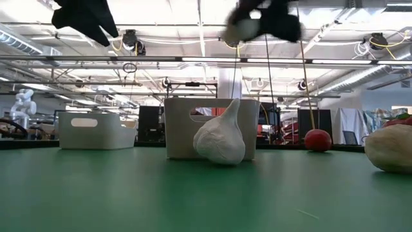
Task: Sort produce into baskets
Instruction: Put the garlic into the gray bin
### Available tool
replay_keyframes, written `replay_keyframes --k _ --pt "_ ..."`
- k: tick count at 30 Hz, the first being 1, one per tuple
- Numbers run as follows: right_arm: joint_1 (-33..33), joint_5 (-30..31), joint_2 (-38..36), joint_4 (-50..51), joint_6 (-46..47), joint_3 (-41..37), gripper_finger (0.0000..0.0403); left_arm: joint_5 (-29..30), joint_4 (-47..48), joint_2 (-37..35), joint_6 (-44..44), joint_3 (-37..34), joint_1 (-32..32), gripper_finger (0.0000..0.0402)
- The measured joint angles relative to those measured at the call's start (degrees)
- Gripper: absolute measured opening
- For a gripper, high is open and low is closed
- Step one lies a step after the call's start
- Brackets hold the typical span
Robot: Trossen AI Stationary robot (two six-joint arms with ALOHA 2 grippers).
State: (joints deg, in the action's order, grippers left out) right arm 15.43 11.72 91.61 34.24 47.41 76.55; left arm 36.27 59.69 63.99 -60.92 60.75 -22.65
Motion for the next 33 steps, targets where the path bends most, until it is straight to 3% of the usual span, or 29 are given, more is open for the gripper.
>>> replay_keyframes --k 6,18,25,33 --pt "-5.6 -1.3 4.3 -13.4 -8.7 0.0 0.0153 1.8 -0.9 0.0 0.2 0.0 0.0 0.0203" --pt "-11.5 -1.8 4.7 -6.9 -9.2 0.0 0.0259 1.8 -0.8 0.0 0.2 0.0 0.0 0.0203" --pt "-12.4 -11.1 4.7 -6.0 -8.1 0.0 0.0306 1.7 -0.6 0.0 0.3 0.0 0.0 0.0203" --pt "-8.2 -23.3 4.5 -5.4 0.0 0.0 0.0313 0.7 -2.5 0.0 1.3 -2.7 0.0 0.0203"
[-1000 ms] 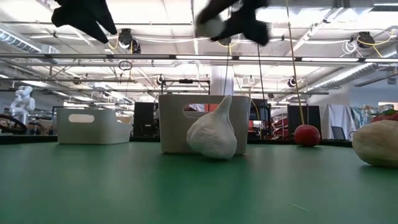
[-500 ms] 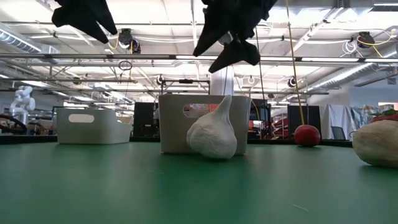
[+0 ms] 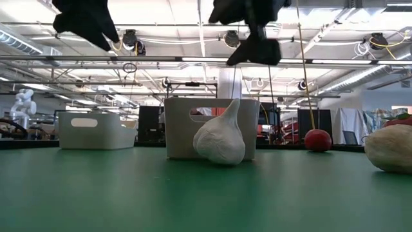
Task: Sort produce into baskets
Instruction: Put the garlic into the gray bin
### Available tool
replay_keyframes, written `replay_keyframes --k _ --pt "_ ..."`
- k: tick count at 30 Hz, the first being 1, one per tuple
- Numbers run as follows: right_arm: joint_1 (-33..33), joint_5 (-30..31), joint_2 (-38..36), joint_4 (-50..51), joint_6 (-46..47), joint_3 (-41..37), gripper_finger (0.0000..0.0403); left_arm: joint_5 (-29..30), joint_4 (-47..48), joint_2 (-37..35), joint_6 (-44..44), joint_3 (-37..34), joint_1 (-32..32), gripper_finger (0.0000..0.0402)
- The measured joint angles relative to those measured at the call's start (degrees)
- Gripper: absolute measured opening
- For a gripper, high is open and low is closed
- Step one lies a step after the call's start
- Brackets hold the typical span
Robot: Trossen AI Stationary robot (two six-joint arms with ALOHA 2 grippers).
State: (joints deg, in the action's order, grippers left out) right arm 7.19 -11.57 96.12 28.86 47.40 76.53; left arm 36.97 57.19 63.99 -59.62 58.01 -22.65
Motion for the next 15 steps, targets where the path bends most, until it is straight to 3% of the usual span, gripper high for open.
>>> replay_keyframes --k 7,15 --pt "6.6 -0.8 0.0 2.6 11.5 0.0 0.0313 -4.1 -6.5 0.0 1.7 -4.4 -0.2 0.0203" --pt "11.2 0.0 -0.1 14.1 20.1 4.5 0.0313 -8.8 -28.2 0.4 27.5 -5.0 -2.0 0.0203"
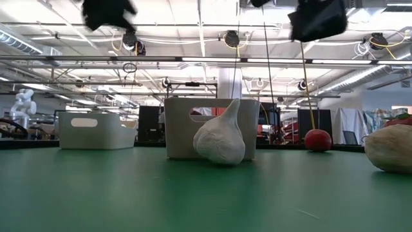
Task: Sort produce into baskets
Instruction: Put the garlic into the gray bin
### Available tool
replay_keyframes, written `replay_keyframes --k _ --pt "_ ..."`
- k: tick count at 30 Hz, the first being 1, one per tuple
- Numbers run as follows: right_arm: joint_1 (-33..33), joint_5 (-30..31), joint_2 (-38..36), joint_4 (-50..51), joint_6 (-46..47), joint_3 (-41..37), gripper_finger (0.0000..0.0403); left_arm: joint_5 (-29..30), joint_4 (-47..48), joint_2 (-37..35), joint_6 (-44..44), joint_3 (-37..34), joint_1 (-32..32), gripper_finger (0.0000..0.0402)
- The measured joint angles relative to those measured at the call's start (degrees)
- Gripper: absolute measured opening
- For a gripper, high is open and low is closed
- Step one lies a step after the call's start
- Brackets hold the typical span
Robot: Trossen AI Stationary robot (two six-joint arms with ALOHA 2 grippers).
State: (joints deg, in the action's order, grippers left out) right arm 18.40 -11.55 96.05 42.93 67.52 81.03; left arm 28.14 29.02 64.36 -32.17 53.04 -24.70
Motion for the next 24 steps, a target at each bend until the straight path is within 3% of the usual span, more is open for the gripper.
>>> replay_keyframes --k 7,17,24 --pt "0.2 4.3 0.0 14.1 5.3 3.1 0.0313 -8.3 -10.1 0.0 14.3 0.0 -0.1 0.0203" --pt "1.4 4.3 4.6 19.4 8.0 3.1 0.0313 -10.3 -7.7 0.0 14.6 0.0 0.0 0.0203" --pt "2.5 3.5 10.3 19.5 2.2 3.1 0.0313 -11.6 -7.3 0.0 14.5 0.0 0.0 0.0203"
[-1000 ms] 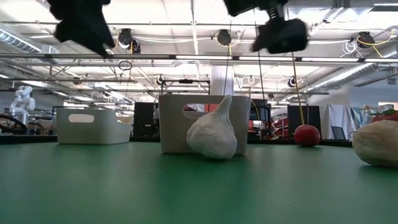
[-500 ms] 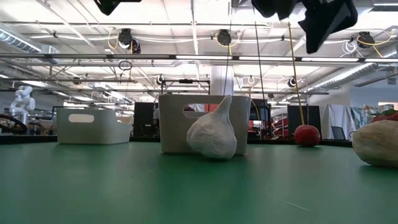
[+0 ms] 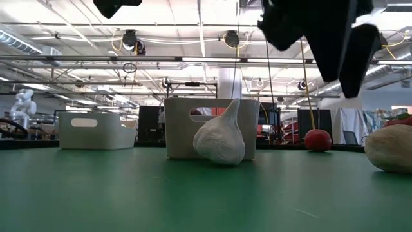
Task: Sort produce into baskets
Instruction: Put the garlic into the gray bin
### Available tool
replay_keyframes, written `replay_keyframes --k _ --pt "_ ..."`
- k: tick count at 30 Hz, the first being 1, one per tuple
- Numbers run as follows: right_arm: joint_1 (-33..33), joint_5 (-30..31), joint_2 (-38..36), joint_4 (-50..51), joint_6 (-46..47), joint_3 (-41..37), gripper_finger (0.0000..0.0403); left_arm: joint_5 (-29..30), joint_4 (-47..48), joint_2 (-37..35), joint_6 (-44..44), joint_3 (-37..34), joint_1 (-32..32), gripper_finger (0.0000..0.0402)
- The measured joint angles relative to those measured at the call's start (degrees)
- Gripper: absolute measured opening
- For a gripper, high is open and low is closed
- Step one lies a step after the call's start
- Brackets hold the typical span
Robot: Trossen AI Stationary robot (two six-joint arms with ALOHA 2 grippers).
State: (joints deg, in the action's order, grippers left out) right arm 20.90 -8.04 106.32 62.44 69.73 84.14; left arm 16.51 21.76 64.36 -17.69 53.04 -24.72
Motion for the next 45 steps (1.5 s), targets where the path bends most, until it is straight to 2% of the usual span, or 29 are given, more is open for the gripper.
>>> replay_keyframes --k 5,14,24,37,41,45 --pt "0.7 -2.5 3.3 -0.1 -3.3 0.0 0.0313 0.0 0.0 0.0 0.0 0.0 0.0 0.0203" --pt "1.6 -2.6 7.8 1.5 -7.7 0.0 0.0313 0.2 0.0 0.0 -1.4 0.0 0.9 0.0203" --pt "2.4 -2.5 8.0 2.2 -10.9 -0.2 0.0313 0.3 0.1 0.0 -1.5 0.0 3.0 0.0203" --pt "2.6 -3.8 8.0 -0.2 -12.8 -4.1 0.0312 0.5 0.2 0.0 -1.4 0.0 5.6 0.0203" --pt "2.6 -4.1 8.0 -1.1 -12.5 -4.1 0.0290 0.5 0.2 0.0 -1.3 0.0 6.0 0.0203" --pt "2.2 -4.0 8.0 -1.0 -12.1 -4.1 0.0248 0.5 0.2 0.0 -1.0 0.0 6.1 0.0203"
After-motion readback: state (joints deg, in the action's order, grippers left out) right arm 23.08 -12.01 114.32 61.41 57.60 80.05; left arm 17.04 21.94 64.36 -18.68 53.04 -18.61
